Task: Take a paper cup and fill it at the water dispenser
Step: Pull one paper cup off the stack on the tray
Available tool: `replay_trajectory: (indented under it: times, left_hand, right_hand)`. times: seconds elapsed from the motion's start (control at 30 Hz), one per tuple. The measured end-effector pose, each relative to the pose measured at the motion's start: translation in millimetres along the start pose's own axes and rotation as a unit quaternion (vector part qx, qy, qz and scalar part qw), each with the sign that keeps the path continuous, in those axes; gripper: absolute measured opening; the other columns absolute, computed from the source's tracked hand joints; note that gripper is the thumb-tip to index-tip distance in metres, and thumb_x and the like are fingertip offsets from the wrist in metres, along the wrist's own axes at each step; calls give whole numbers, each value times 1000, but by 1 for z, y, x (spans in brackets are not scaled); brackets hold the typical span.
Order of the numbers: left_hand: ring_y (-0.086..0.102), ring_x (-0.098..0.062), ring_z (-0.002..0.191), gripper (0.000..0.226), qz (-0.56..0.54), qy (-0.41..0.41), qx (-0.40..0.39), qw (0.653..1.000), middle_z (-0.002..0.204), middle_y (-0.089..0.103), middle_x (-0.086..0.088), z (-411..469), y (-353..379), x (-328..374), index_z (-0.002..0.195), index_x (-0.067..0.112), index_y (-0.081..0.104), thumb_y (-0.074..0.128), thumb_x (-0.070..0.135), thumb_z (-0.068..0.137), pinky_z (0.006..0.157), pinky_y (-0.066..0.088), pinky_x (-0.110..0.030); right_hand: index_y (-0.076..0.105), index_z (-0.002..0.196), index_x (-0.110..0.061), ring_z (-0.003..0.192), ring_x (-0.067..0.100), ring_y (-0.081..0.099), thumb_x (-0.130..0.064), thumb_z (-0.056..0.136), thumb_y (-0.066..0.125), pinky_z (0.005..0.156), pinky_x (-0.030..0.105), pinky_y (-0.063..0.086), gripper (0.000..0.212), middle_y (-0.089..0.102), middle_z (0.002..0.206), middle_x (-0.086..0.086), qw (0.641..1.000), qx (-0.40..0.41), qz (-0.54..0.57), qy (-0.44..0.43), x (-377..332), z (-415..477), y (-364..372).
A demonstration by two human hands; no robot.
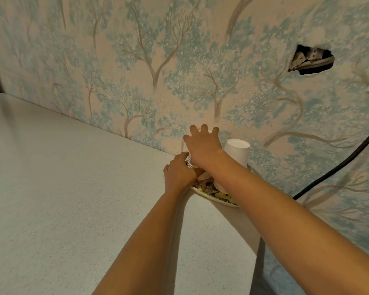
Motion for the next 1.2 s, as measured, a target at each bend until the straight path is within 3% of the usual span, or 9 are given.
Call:
replay_trajectory:
  times: [0.17, 0.33, 0.47, 0.57, 0.67, 0.8, 0.97, 1.2]
  left_hand:
    - [54, -27, 119, 66, 26, -4, -4, 1000, 127, 60, -6, 7, 5, -7, 124, 22, 49, 38, 59, 71, 108, 34, -51]
    - [53, -28, 118, 37, 63, -22, -19, 998, 124, 61, -9, 15, 14, -18, 119, 17, 51, 45, 40, 90, 108, 33, -47]
    - [42, -25, 130, 43, 121, -42, -77, 989, 137, 50, -9, 14, 23, -27, 130, 16, 43, 42, 40, 93, 115, 23, -44]
    - [50, -27, 124, 46, 84, -5, -34, 996, 129, 58, -7, 9, 12, -12, 124, 20, 48, 40, 47, 88, 112, 28, -50]
    - [56, -28, 116, 59, 18, 1, -7, 1000, 122, 64, -5, 2, 2, -2, 117, 23, 52, 37, 57, 71, 107, 33, -54]
    - [57, -24, 113, 70, -4, 12, -5, 1000, 120, 65, -1, -3, -3, 5, 116, 26, 54, 41, 67, 60, 106, 34, -54]
    - [55, -20, 118, 74, -20, 20, -11, 1000, 125, 62, 2, -3, -2, 5, 122, 30, 50, 47, 72, 62, 107, 33, -53]
    - [57, -19, 114, 70, -15, 15, -3, 1000, 121, 64, 2, -1, -1, 1, 120, 28, 52, 58, 71, 66, 105, 35, -53]
  right_hand:
    - [39, 137, -18, 135, 40, 24, -35, 86, 59, 103, 62, 28, 57, 29, 147, 10, 999, 15, -34, -7, -7, -1, 4]
    - [39, 137, -12, 137, 45, 20, -22, 91, 54, 101, 65, 28, 50, 30, 145, 14, 998, 32, -59, -4, -13, -1, 5]
    - [46, 134, -11, 137, 45, 21, -17, 93, 51, 101, 64, 30, 42, 35, 142, 13, 994, 52, -93, -4, -19, -1, 2]
    - [50, 130, -9, 137, 47, 20, -12, 92, 51, 101, 65, 29, 38, 36, 141, 14, 991, 83, -108, 3, -15, 0, -8]
    - [48, 129, -9, 137, 46, 20, -8, 90, 54, 101, 64, 28, 40, 34, 143, 14, 993, 90, -74, 12, -3, 4, -16]
    - [48, 129, -12, 135, 39, 25, -24, 86, 63, 103, 57, 30, 48, 35, 142, 12, 997, 77, -16, 7, 8, 5, -16]
    - [46, 131, -9, 125, 35, 37, -27, 86, 64, 101, 40, 34, 52, 36, 140, 15, 995, 83, 55, -27, 14, 3, -22]
    - [41, 135, -7, 124, 36, 39, -41, 89, 57, 97, 39, 38, 59, 47, 132, 19, 978, 38, 205, 34, 42, 9, -22]
Point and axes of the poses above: each hand's wrist, its own z-axis towards the middle knuckle, its own y-axis out of the palm, x = y × z, the point moved 10 cm from there along z, towards the middle knuckle
